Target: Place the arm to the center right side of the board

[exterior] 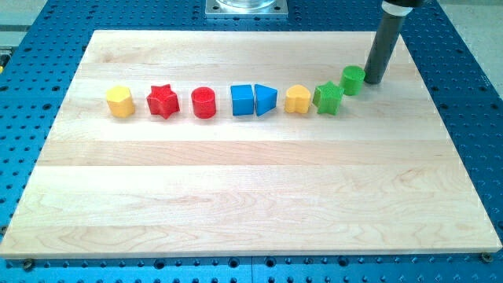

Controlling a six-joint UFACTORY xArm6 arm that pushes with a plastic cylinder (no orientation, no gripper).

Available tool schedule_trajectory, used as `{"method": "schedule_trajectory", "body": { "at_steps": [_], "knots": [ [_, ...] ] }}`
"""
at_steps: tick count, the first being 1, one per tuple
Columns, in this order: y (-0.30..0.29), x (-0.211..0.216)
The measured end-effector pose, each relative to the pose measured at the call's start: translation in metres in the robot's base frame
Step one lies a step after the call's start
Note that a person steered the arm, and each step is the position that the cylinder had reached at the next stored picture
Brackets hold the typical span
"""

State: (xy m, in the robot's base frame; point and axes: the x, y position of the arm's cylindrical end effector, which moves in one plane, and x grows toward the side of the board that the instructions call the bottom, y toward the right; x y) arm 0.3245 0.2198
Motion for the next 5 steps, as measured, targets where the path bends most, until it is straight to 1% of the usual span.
{"method": "schedule_trajectory", "body": {
  "at_steps": [1, 5],
  "knots": [
    [0.0064, -0.0074],
    [0.0068, -0.0078]
  ]
}}
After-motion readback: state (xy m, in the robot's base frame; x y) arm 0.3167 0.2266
